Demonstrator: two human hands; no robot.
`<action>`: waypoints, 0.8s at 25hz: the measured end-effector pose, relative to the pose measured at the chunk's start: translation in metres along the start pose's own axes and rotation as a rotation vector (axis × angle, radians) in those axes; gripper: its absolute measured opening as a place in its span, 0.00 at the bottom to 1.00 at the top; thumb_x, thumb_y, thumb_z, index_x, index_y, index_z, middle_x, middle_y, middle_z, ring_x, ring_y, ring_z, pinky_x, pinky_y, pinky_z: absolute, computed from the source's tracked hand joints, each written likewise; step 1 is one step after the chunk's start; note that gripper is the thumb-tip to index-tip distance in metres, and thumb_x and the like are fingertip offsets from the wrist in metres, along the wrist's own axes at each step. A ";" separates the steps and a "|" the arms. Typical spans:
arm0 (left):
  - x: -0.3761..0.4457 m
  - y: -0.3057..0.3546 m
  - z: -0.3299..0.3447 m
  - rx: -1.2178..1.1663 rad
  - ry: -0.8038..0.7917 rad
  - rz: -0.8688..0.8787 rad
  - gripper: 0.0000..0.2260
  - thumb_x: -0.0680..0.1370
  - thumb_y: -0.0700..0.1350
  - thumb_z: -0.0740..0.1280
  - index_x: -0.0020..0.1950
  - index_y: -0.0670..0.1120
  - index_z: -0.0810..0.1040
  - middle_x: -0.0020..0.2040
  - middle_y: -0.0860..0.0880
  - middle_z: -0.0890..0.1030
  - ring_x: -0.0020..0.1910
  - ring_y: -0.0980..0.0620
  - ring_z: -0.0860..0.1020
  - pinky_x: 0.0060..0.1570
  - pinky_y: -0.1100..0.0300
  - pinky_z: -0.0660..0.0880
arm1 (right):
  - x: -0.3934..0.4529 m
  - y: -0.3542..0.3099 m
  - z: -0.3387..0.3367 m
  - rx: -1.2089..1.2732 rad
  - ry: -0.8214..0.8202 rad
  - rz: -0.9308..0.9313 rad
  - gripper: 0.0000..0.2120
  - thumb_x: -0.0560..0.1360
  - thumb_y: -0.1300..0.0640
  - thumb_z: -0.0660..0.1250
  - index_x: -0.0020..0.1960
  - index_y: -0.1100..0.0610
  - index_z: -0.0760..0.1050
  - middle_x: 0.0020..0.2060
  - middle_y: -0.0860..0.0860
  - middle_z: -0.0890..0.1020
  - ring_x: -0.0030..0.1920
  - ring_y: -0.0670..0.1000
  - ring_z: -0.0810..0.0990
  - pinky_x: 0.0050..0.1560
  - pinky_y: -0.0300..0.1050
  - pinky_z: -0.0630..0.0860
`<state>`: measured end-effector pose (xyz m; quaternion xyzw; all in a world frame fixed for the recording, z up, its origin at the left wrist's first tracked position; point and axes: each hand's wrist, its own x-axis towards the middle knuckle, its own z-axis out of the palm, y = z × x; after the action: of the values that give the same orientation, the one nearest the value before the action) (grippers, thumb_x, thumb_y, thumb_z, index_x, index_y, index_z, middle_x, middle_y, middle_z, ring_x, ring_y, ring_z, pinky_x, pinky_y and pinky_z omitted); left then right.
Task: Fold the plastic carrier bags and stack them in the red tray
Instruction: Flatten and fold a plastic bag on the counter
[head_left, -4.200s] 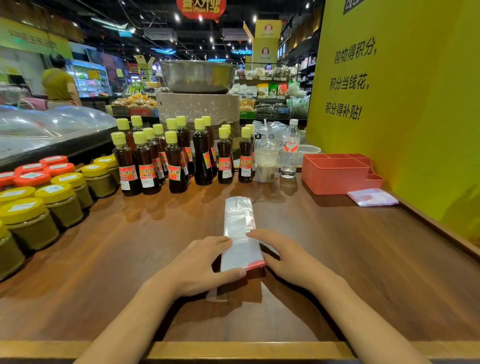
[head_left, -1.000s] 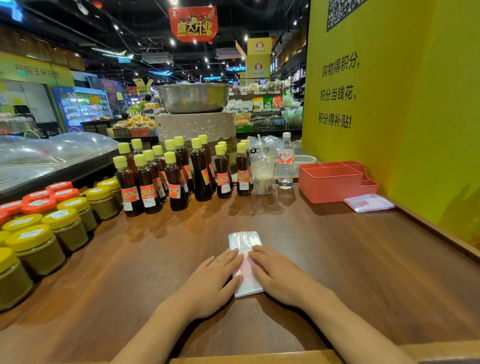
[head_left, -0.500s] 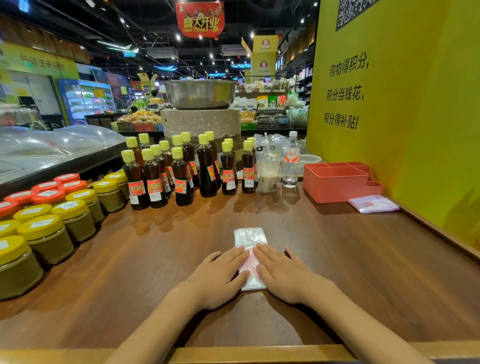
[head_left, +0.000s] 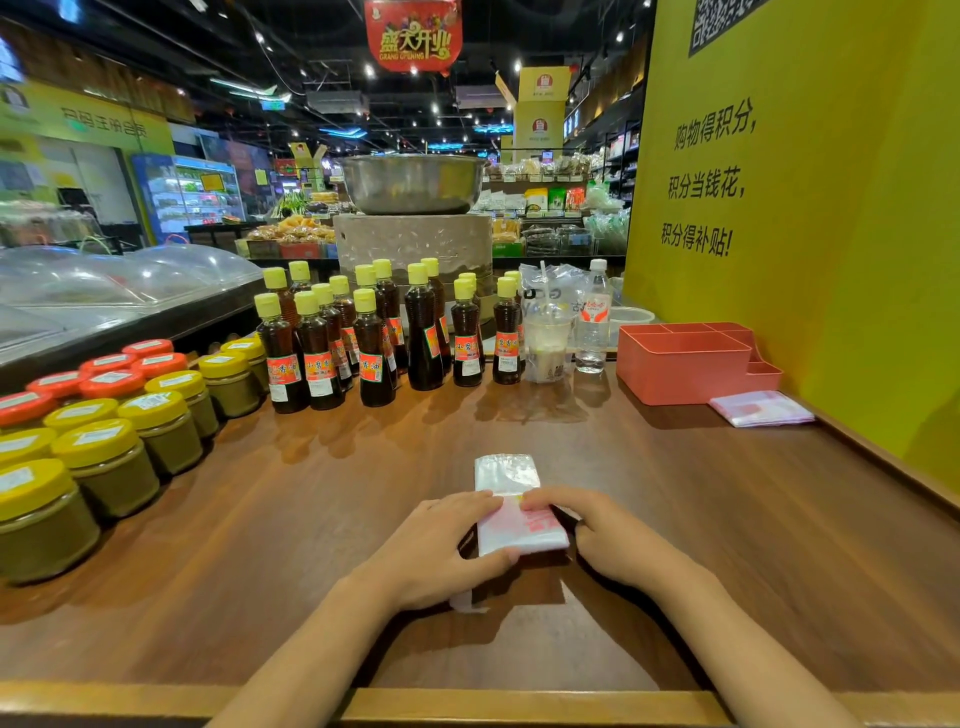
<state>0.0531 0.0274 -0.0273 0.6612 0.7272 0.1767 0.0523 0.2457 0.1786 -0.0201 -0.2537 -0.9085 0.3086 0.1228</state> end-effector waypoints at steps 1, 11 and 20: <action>0.000 0.000 0.000 -0.042 0.013 -0.024 0.37 0.74 0.76 0.52 0.78 0.57 0.63 0.76 0.59 0.66 0.73 0.60 0.63 0.73 0.57 0.61 | 0.000 0.000 0.000 0.005 0.000 -0.007 0.30 0.78 0.69 0.55 0.68 0.39 0.75 0.65 0.39 0.73 0.62 0.42 0.71 0.52 0.28 0.68; -0.006 0.006 -0.007 -0.098 0.059 -0.037 0.29 0.74 0.70 0.64 0.73 0.60 0.69 0.65 0.63 0.73 0.63 0.62 0.71 0.63 0.59 0.71 | 0.000 -0.007 0.004 0.117 0.120 -0.067 0.14 0.81 0.58 0.64 0.57 0.41 0.82 0.50 0.36 0.83 0.52 0.36 0.79 0.52 0.37 0.77; 0.002 -0.007 0.000 -0.247 0.283 -0.026 0.10 0.82 0.48 0.64 0.61 0.57 0.80 0.53 0.61 0.79 0.53 0.61 0.74 0.49 0.63 0.73 | -0.002 -0.015 0.004 0.275 0.198 -0.122 0.12 0.79 0.59 0.68 0.59 0.47 0.82 0.50 0.39 0.85 0.52 0.40 0.82 0.54 0.39 0.79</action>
<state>0.0464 0.0289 -0.0296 0.6090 0.7084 0.3553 0.0327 0.2397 0.1653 -0.0139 -0.2079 -0.8549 0.3954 0.2638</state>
